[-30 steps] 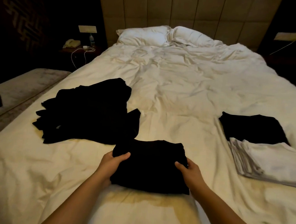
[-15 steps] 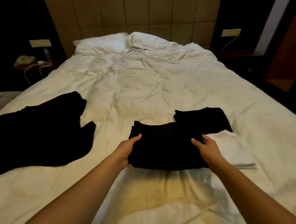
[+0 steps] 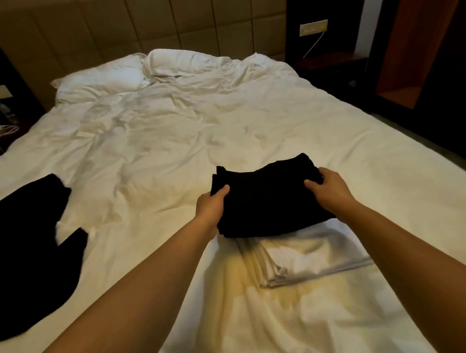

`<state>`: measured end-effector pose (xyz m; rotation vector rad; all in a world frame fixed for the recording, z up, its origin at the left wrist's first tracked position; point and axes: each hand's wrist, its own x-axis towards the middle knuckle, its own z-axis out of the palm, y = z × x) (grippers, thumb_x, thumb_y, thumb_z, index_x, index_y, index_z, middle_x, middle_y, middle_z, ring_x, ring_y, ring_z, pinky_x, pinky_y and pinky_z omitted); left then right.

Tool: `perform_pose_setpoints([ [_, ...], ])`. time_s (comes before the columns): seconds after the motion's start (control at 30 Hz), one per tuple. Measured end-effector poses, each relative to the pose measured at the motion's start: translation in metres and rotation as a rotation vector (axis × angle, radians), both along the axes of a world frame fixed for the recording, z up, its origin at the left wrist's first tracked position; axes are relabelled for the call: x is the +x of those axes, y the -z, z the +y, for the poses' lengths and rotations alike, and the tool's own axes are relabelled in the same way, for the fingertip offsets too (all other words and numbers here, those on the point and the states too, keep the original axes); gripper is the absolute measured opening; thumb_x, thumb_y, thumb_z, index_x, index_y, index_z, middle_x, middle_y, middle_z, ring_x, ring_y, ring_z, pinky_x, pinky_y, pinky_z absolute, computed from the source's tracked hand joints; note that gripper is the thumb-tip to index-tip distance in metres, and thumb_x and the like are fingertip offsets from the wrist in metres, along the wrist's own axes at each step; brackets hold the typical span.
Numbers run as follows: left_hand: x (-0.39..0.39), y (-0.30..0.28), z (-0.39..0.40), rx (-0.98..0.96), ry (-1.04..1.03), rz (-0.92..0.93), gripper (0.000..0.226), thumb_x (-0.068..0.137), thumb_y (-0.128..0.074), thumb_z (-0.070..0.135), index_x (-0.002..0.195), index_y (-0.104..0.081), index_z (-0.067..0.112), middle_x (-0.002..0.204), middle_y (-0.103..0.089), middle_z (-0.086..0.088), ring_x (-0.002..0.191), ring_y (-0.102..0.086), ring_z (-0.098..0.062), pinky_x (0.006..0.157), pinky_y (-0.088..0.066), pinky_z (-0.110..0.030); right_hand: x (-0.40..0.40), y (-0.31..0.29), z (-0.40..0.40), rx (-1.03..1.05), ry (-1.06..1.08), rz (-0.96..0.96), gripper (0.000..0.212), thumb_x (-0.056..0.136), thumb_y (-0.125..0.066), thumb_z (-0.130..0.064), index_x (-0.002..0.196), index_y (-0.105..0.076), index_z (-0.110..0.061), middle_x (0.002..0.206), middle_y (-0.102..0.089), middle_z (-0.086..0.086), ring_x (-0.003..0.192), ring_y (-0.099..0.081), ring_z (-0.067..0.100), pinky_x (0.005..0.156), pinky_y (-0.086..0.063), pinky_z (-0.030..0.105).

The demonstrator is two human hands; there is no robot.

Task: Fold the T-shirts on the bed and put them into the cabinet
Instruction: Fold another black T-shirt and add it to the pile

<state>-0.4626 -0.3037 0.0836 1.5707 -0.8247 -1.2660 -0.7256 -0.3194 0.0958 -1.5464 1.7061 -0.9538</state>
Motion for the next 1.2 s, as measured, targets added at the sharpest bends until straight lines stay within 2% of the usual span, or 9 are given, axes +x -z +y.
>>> perform_pose_setpoints([
  [0.23, -0.026, 0.014, -0.071, -0.001, 0.063, -0.062, 0.026, 0.096, -0.065, 0.035, 0.108, -0.063, 0.012, 0.1, -0.07, -0.004, 0.092, -0.067, -0.021, 0.076, -0.054, -0.032, -0.021, 0.009, -0.065, -0.051, 0.033, 0.191, 0.03, 0.098, -0.056, -0.021, 0.123, -0.056, -0.005, 0.115, -0.064, 0.016, 0.103, -0.06, 0.034, 0.081, -0.044, 0.036],
  [0.4, -0.026, 0.043, -0.097, 0.073, 0.058, -0.153, 0.04, 0.095, -0.066, 0.037, 0.116, -0.064, 0.003, 0.106, -0.071, -0.01, 0.094, -0.068, -0.027, 0.088, -0.056, -0.04, -0.029, 0.035, -0.092, 0.03, 0.033, 0.261, 0.033, 0.098, -0.057, -0.024, 0.123, -0.053, -0.002, 0.117, -0.062, 0.019, 0.105, -0.058, 0.036, 0.077, -0.038, 0.033],
  [0.53, -0.025, 0.055, -0.102, 0.016, 0.04, -0.787, 0.051, 0.094, -0.061, 0.044, 0.123, -0.052, 0.003, 0.123, -0.061, -0.015, 0.108, -0.059, -0.032, 0.09, -0.048, -0.041, -0.032, 0.061, -0.102, 0.077, 0.017, 0.283, 0.035, 0.098, -0.057, -0.025, 0.123, -0.052, -0.001, 0.119, -0.061, 0.019, 0.106, -0.057, 0.034, 0.076, -0.036, 0.033],
  [0.63, -0.039, 0.042, -0.096, -0.467, -0.02, -1.071, 0.043, 0.096, -0.057, 0.037, 0.129, -0.054, 0.009, 0.13, -0.056, -0.009, 0.126, -0.047, -0.03, 0.104, -0.036, -0.04, -0.032, 0.067, -0.105, 0.013, 0.082, 0.312, 0.048, 0.096, -0.062, -0.027, 0.136, -0.046, -0.005, 0.127, -0.057, 0.02, 0.115, -0.054, 0.037, 0.086, -0.042, 0.04],
  [0.7, -0.055, 0.038, -0.098, -0.608, 0.252, -1.209, 0.041, 0.099, -0.051, 0.038, 0.13, -0.057, 0.011, 0.132, -0.056, -0.011, 0.13, -0.045, -0.031, 0.11, -0.03, -0.04, -0.027, 0.068, -0.105, -0.136, 0.136, 0.456, 0.06, 0.093, -0.065, -0.032, 0.143, -0.042, -0.01, 0.135, -0.049, 0.021, 0.124, -0.047, 0.04, 0.098, -0.039, 0.046],
  [0.77, -0.064, 0.046, -0.1, -0.46, 0.509, -1.346, 0.057, 0.102, -0.038, 0.05, 0.147, -0.042, 0.015, 0.154, -0.036, -0.015, 0.147, -0.023, -0.033, 0.121, -0.012, -0.044, -0.017, 0.07, -0.106, -0.262, 0.019, 0.585, 0.062, 0.093, -0.06, -0.044, 0.146, -0.043, -0.015, 0.146, -0.044, 0.017, 0.133, -0.04, 0.037, 0.106, -0.035, 0.046],
  [0.87, -0.053, 0.069, -0.101, -0.186, 0.601, -1.374, 0.079, 0.098, -0.023, 0.069, 0.16, -0.009, 0.023, 0.167, -0.001, -0.014, 0.154, 0.006, -0.028, 0.123, 0.007, -0.048, -0.005, 0.086, -0.107, -0.085, -0.222, 0.704, 0.069, 0.098, -0.038, -0.062, 0.155, -0.028, -0.026, 0.164, -0.019, 0.009, 0.151, -0.016, 0.027, 0.121, -0.015, 0.042],
  [1.0, -0.043, 0.094, -0.098, -0.118, 0.6, -1.229, 0.086, 0.093, -0.021, 0.077, 0.16, 0.001, 0.029, 0.168, 0.007, -0.006, 0.154, 0.012, -0.021, 0.124, 0.005, -0.05, -0.004, 0.105, -0.105, 0.116, -0.291, 0.76, 0.069, 0.099, -0.023, -0.065, 0.158, -0.007, -0.033, 0.167, 0.005, 0.001, 0.153, 0.008, 0.018, 0.122, 0.005, 0.04],
  [1.2, -0.041, 0.087, -0.101, -0.073, 0.665, -1.288, 0.084, 0.094, -0.018, 0.076, 0.16, 0.006, 0.03, 0.168, 0.01, -0.005, 0.153, 0.017, -0.021, 0.122, 0.008, -0.052, 0.003, 0.103, -0.102, 0.128, -0.257, 0.891, 0.069, 0.099, -0.016, -0.066, 0.158, -0.002, -0.035, 0.167, 0.006, 0.003, 0.153, 0.008, 0.021, 0.122, 0.005, 0.045],
])
